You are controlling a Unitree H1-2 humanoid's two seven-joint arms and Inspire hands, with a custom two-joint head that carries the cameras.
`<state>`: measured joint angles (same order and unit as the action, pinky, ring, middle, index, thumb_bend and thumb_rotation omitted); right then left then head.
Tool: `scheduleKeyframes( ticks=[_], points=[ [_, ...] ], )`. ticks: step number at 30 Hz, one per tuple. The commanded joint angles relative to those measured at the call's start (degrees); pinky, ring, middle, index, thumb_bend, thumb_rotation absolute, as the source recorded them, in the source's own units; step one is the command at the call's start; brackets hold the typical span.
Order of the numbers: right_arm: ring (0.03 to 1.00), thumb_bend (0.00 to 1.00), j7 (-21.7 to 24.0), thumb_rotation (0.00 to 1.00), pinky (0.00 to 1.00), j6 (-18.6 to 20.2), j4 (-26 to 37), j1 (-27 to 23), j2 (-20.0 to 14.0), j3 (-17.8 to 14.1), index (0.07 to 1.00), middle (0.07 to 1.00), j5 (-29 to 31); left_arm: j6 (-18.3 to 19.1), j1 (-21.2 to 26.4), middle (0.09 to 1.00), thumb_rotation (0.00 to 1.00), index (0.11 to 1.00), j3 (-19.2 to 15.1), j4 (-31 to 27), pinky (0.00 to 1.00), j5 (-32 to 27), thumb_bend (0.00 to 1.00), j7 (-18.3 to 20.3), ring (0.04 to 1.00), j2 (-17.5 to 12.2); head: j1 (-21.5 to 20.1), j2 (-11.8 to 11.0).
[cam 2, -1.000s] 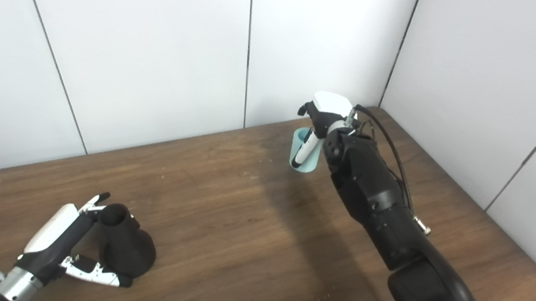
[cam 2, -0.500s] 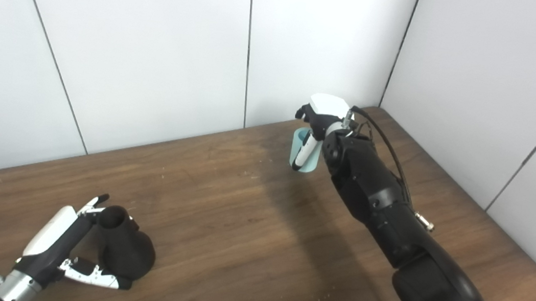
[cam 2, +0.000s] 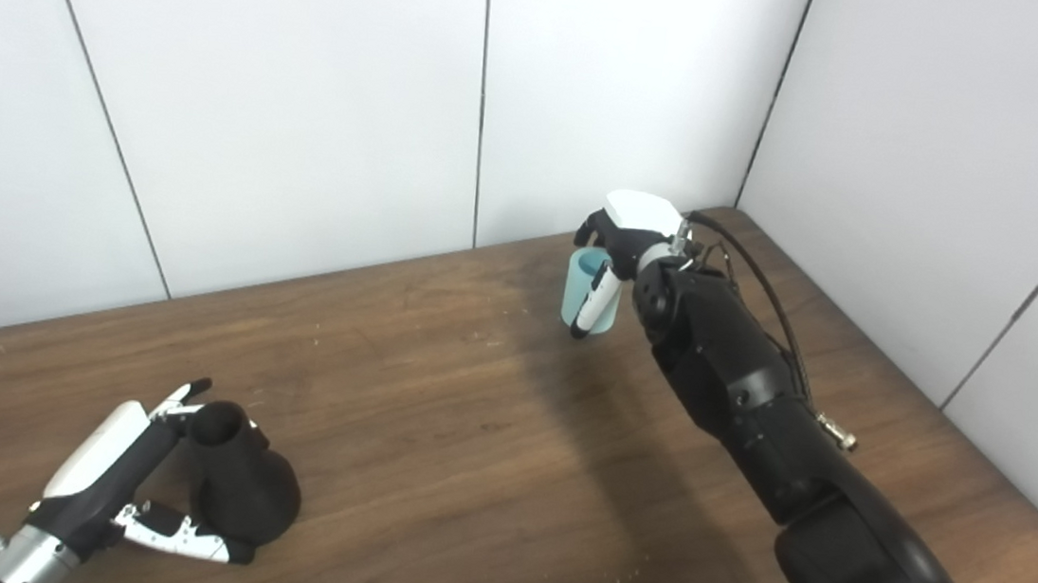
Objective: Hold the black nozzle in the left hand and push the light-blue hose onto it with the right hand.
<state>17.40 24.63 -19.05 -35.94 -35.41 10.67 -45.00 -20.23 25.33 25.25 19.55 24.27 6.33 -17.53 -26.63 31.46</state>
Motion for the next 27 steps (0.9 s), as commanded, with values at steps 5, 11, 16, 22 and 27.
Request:
scheduleKeyframes(
  ticks=[5,11,16,22,27],
  points=[
    [0.568,0.79,-1.11,0.0,0.49,0.77,1.21,-1.03,-1.98,-0.66,0.735,0.699,0.93,2.42,-2.68,0.482,0.0,0.484,1.05,1.55,1.0,2.01,0.53,4.3,0.605,-1.74,-0.18,0.23],
    [0.551,0.79,-1.71,0.0,0.47,0.7,1.22,-0.76,-1.71,-0.4,0.716,0.686,0.96,2.38,-2.7,0.485,0.0,0.482,1.06,1.44,1.0,2.16,0.53,4.29,0.605,-1.67,-0.05,0.45],
    [0.561,0.77,-2.22,0.0,0.49,0.21,1.35,-0.58,-1.71,-0.27,0.693,0.668,0.95,2.31,-2.78,0.486,0.0,0.482,1.01,1.14,1.0,2.2,0.53,4.39,0.604,-1.85,0.01,0.55],
    [0.545,0.6,-3.78,0.07,0.47,-0.21,0.56,-0.29,-1.6,-0.43,0.555,0.621,1.13,2.18,-3.03,0.486,0.0,0.482,0.91,0.97,1.0,2.06,0.53,4.65,0.604,-2.03,-0.03,0.89],
    [0.424,0.52,-6.56,0.0,0.4,-0.31,-0.16,0.07,-1.06,-0.94,0.531,0.487,1.59,2.29,-2.86,0.486,0.0,0.482,0.95,1.14,1.0,2.07,0.53,4.94,0.604,-2.02,0.04,1.03]
  ],
)
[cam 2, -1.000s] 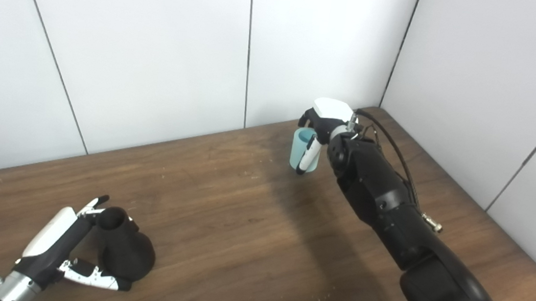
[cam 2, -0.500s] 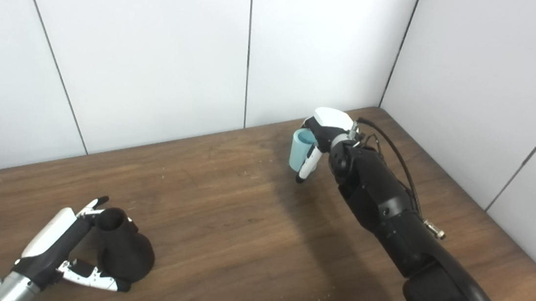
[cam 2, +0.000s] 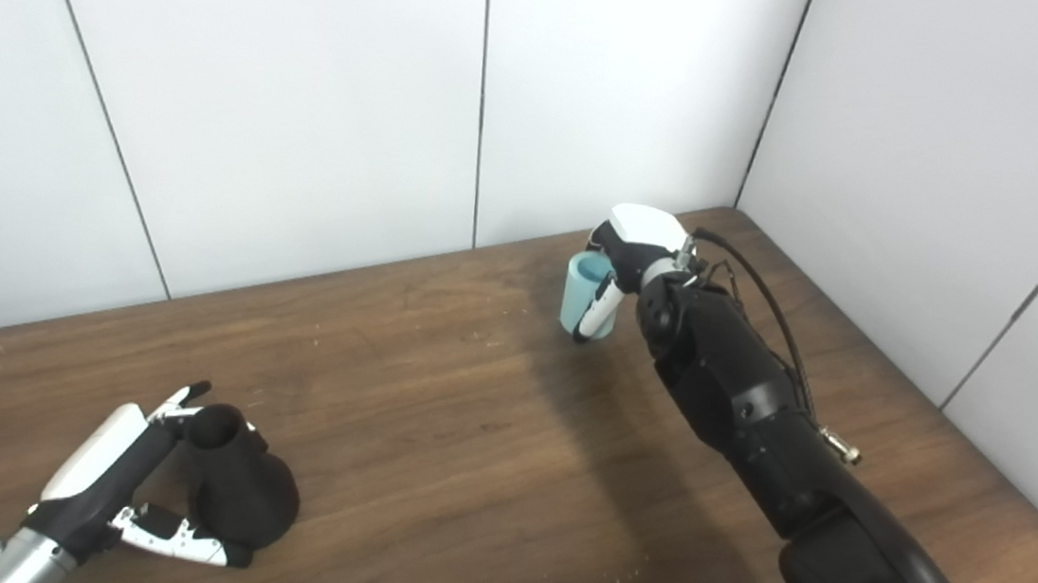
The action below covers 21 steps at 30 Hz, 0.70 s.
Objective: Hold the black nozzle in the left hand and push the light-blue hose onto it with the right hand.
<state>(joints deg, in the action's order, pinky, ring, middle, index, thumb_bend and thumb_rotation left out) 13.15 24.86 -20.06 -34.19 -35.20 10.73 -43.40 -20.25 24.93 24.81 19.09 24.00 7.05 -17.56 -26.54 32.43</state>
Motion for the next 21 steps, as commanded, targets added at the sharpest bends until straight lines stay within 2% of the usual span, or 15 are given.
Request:
scheduleKeyframes(
  ticks=[1,5,14,18,21],
  points=[
    [0.421,0.52,-3.18,0.0,0.39,-0.55,1.01,-1.54,-1.07,-1.19,0.532,0.482,0.06,2.33,-2.44,0.486,0.0,0.482,1.41,1.56,1.0,2.32,0.53,4.3,0.604,-2.0,-0.05,0.11],
    [0.439,0.52,-5.58,0.0,0.38,-1.0,1.28,-1.32,-0.74,-1.63,0.494,0.481,0.49,2.47,-2.48,0.486,0.0,0.482,1.5,1.29,1.0,2.41,0.53,4.51,0.604,-2.0,-0.05,0.11],
    [0.44,0.52,-8.07,0.0,0.39,-2.64,0.9,-1.32,-1.32,-1.7,0.484,0.488,1.8,2.61,-2.19,0.484,0.0,0.483,1.6,1.3,1.0,2.47,0.53,4.83,0.604,-1.81,0.65,0.55],
    [0.439,0.52,-7.48,0.0,0.39,-2.73,2.45,-1.4,-1.6,-1.53,0.483,0.489,2.05,2.94,-2.17,0.479,0.0,0.485,1.82,1.16,1.0,2.81,0.53,4.88,0.604,-1.51,1.93,0.79],
    [0.444,0.51,-4.56,0.0,0.38,-1.25,7.52,-1.98,-1.46,-1.08,0.478,0.486,2.14,3.33,-2.02,0.478,0.0,0.485,2.04,1.11,1.0,3.08,0.53,4.91,0.603,-1.15,3.87,1.11]
  ],
)
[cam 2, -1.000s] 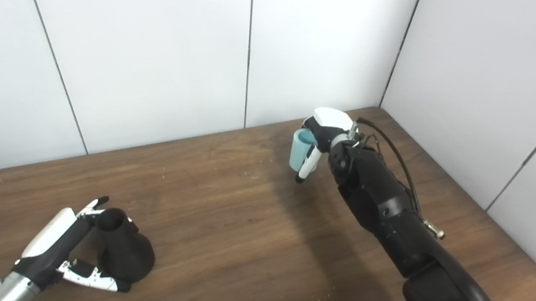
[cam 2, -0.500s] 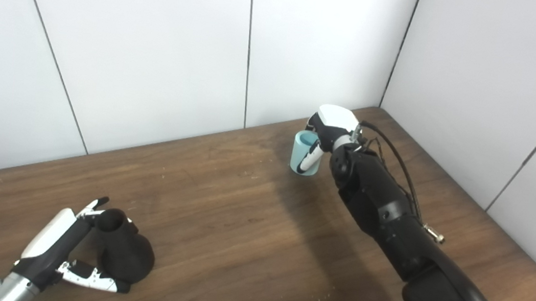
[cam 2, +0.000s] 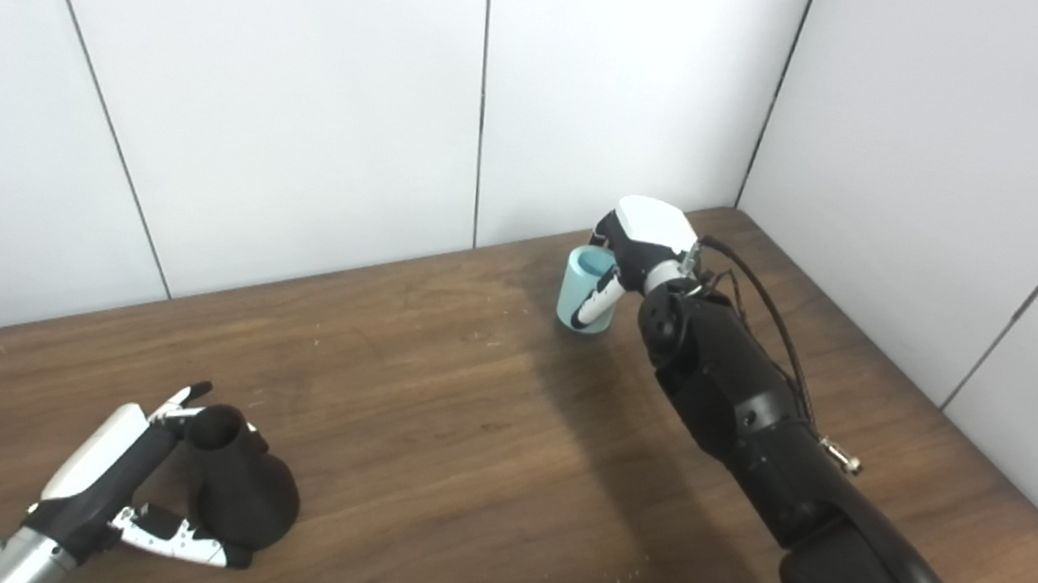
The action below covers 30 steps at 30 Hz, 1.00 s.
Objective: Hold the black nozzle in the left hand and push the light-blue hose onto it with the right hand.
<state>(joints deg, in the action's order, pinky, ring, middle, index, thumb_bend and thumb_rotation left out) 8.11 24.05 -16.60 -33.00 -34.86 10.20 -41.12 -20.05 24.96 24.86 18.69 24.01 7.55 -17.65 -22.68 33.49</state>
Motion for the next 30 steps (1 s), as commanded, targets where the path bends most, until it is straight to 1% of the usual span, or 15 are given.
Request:
scheduleKeyframes(
  ticks=[1,3,5,7,9,13,16,17,18,19,20,21,23,25,30],
  points=[
    [0.445,0.5,1.78,0.0,0.38,0.09,6.18,-3.35,-1.73,-0.41,0.476,0.489,0.04,3.3,-1.94,0.478,0.0,0.485,2.09,1.6,1.0,3.17,0.53,4.39,0.603,-0.88,0.81,0.09],
    [0.443,0.5,5.05,0.0,0.36,0.19,10.63,-3.95,-1.72,-0.17,0.479,0.495,1.04,3.82,-1.72,0.479,0.0,0.485,2.35,1.78,1.0,3.49,0.53,4.34,0.602,-0.39,2.12,0.15],
    [0.442,0.5,8.16,0.0,0.35,-0.89,14.36,-4.82,-1.8,0.0,0.482,0.501,2.75,4.4,-1.54,0.485,0.0,0.482,2.62,1.74,1.0,3.68,0.53,4.39,0.602,-0.05,3.29,0.21],
    [0.441,0.5,10.9,0.0,0.35,-1.95,17.08,-5.92,-1.82,0.27,0.486,0.503,4.35,4.98,-1.3,0.49,0.0,0.48,2.89,1.77,1.0,3.79,0.53,4.46,0.602,0.27,4.58,0.14],
    [0.444,0.5,13.73,0.0,0.34,-2.19,19.88,-7.26,-1.49,0.81,0.485,0.504,5.64,5.75,-1.15,0.491,0.0,0.48,3.13,1.52,1.0,3.93,0.53,4.62,0.603,0.56,5.37,0.14],
    [0.45,0.5,18.34,0.0,0.35,-1.5,24.68,-9.44,-0.46,1.83,0.481,0.502,7.54,7.07,-0.96,0.489,0.0,0.481,3.66,1.28,1.0,4.45,0.53,4.6,0.604,1.31,8.95,0.33],
    [0.451,0.5,21.46,0.0,0.35,-0.13,28.6,-10.91,0.52,2.69,0.482,0.5,8.22,8.3,-1.0,0.476,0.0,0.486,4.13,0.62,1.0,5.08,0.53,4.52,0.604,1.99,12.29,0.77],
    [0.451,0.5,22.51,0.0,0.35,0.34,29.82,-11.45,0.88,3.08,0.482,0.5,8.25,8.73,-0.98,0.473,0.0,0.486,4.26,0.44,1.0,5.24,0.53,4.53,0.603,2.22,12.6,0.8],
    [0.45,0.5,23.23,0.0,0.35,0.62,30.55,-11.75,1.1,3.26,0.482,0.499,8.21,9.05,-0.95,0.47,0.0,0.488,4.35,0.32,1.0,5.33,0.53,4.53,0.603,2.37,12.96,0.85],
    [0.451,0.5,24.31,0.0,0.35,0.87,31.66,-12.29,1.36,3.61,0.482,0.498,8.29,9.56,-0.84,0.468,0.0,0.488,4.57,0.33,1.0,5.62,0.53,4.43,0.602,2.8,16.07,1.22],
    [0.454,0.5,25.07,0.0,0.35,1.04,32.41,-12.64,1.53,3.82,0.481,0.497,8.32,9.92,-0.77,0.466,0.0,0.489,4.73,0.34,1.0,5.82,0.53,4.35,0.602,3.09,16.07,1.22],
    [0.454,0.5,25.92,0.0,0.35,1.17,33.27,-13.08,1.78,4.12,0.481,0.497,8.48,10.29,-0.7,0.466,0.0,0.489,4.91,0.36,1.0,6.11,0.53,4.24,0.601,3.43,17.35,1.39],
    [0.455,0.5,27.28,0.0,0.35,1.21,34.58,-13.84,2.34,4.66,0.481,0.497,8.76,10.85,-0.62,0.46,0.0,0.491,5.16,0.2,1.0,6.56,0.53,4.13,0.601,3.9,17.94,1.47],
    [0.455,0.5,28.44,0.0,0.35,0.53,35.56,-14.58,2.73,5.06,0.479,0.499,9.29,11.59,-0.4,0.456,0.0,0.493,5.43,0.01,1.0,6.82,0.53,4.19,0.6,4.5,20.82,2.0],
    [0.456,0.5,30.0,0.0,0.35,-1.25,36.26,-16.59,4.03,6.34,0.477,0.501,10.04,12.92,0.32,0.459,0.0,0.492,5.88,0.46,1.0,7.2,0.53,4.36,0.604,5.65,22.92,2.64]
  ],
)
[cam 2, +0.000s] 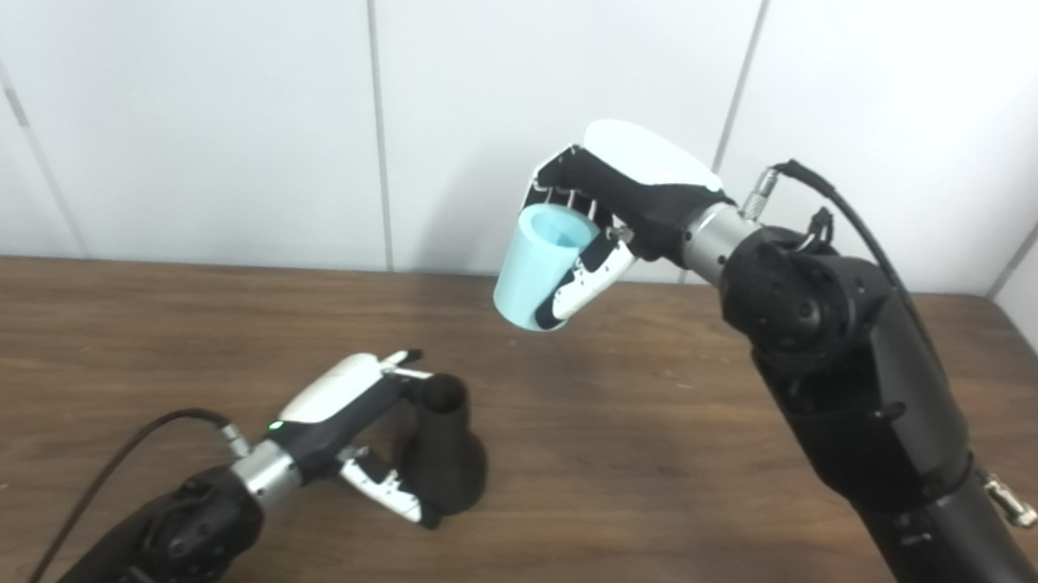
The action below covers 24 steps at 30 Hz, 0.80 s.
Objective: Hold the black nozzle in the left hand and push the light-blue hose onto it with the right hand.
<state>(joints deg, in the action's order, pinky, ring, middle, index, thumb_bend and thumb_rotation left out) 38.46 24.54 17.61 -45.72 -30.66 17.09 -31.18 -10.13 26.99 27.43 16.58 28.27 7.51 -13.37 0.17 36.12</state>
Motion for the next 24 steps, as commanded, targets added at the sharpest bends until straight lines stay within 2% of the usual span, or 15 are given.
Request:
scheduleKeyframes(
  ticks=[1,9,17,24],
  points=[
    [0.456,0.5,0.0,0.0,0.35,-2.32,2.1,-4.49,0.4,-0.22,0.477,0.5,0.78,3.48,-1.47,0.463,0.0,0.491,3.46,2.59,1.0,3.08,0.53,4.65,0.604,1.63,1.54,0.52],
    [0.471,0.5,2.17,0.0,0.36,-3.74,2.18,-6.59,2.5,1.52,0.472,0.495,2.6,6.11,-0.83,0.475,0.0,0.487,4.63,1.83,1.0,3.61,0.53,5.42,0.608,2.4,3.28,1.61],
    [0.466,0.5,4.64,0.0,0.37,-3.98,1.21,-7.1,2.94,4.0,0.473,0.483,1.65,7.6,-0.84,0.478,0.0,0.485,5.25,0.49,1.0,3.49,0.53,5.75,0.608,2.23,2.39,2.02],
    [0.464,0.5,5.31,0.0,0.36,-4.47,-0.28,-6.68,3.23,5.11,0.478,0.484,1.71,7.3,-0.87,0.479,0.0,0.485,5.29,0.57,1.0,3.38,0.53,5.62,0.608,1.7,1.4,2.4]
  ],
)
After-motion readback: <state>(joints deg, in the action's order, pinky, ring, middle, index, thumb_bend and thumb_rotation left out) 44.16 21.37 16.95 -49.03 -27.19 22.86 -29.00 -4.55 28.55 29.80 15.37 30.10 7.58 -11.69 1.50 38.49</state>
